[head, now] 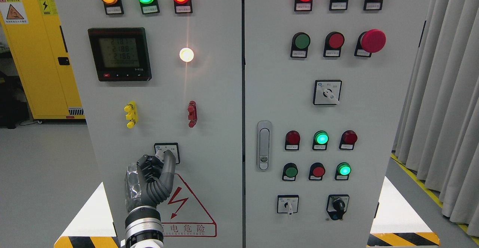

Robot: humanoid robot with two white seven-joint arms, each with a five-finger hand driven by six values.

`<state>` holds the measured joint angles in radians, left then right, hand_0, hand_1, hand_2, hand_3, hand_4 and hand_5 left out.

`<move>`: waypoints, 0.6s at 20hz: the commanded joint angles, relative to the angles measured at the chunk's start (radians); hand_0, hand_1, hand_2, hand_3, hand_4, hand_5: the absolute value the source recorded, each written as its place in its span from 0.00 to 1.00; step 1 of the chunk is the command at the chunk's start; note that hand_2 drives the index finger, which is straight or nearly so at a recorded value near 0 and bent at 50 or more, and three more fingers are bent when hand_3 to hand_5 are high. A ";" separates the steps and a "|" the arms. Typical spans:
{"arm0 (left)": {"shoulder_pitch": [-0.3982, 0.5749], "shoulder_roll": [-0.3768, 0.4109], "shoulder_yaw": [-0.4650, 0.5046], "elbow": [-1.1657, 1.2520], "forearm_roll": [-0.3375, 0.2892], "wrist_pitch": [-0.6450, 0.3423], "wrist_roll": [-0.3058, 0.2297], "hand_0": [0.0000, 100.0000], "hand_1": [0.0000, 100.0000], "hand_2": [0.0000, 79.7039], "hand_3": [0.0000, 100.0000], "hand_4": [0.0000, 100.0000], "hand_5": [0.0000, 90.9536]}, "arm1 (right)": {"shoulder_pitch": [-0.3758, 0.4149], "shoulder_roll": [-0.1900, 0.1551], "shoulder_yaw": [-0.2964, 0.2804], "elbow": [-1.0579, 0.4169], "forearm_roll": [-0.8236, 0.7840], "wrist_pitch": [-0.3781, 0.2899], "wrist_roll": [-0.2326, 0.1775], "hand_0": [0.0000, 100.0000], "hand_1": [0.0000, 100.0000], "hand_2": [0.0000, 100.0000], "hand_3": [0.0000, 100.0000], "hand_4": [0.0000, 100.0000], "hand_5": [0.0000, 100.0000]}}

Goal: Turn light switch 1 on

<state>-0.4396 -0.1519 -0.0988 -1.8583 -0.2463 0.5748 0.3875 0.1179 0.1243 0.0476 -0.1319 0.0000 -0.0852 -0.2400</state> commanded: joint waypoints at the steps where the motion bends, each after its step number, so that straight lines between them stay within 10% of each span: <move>1: 0.001 0.002 0.001 0.002 0.001 0.002 0.001 0.49 0.51 0.76 0.92 0.90 0.97 | 0.000 0.000 0.000 0.000 -0.029 0.001 -0.001 0.00 0.50 0.04 0.00 0.00 0.00; 12: 0.001 0.002 -0.001 0.002 0.004 0.000 0.001 0.22 0.48 0.78 0.93 0.90 0.97 | 0.000 0.000 0.000 0.000 -0.029 0.001 0.001 0.00 0.50 0.04 0.00 0.00 0.00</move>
<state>-0.4390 -0.1506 -0.0985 -1.8569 -0.2438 0.5755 0.3938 0.1184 0.1243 0.0476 -0.1319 0.0000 -0.0852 -0.2400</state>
